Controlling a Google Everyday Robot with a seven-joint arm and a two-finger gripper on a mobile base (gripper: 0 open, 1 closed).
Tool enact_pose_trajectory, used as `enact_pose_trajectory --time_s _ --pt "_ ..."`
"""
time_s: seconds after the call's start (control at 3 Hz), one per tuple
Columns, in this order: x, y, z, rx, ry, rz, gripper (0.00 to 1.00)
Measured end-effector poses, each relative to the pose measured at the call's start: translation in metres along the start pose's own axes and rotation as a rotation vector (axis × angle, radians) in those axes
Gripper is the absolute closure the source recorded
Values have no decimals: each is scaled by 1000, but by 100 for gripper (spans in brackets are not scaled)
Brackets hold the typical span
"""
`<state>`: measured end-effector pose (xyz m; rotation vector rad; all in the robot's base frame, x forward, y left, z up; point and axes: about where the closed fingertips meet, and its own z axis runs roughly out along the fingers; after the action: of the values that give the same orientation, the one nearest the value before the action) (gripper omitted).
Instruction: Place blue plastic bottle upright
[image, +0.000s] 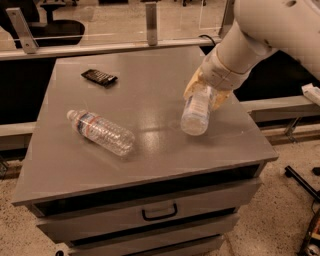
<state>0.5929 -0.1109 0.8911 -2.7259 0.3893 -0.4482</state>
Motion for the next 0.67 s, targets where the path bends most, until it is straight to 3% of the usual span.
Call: enact_pose_trajectory --time_s 0.33,0.67 --pt "7 0 -19 90 69 -128 100" --pt "-14 -11 -32 211 134 -251 100"
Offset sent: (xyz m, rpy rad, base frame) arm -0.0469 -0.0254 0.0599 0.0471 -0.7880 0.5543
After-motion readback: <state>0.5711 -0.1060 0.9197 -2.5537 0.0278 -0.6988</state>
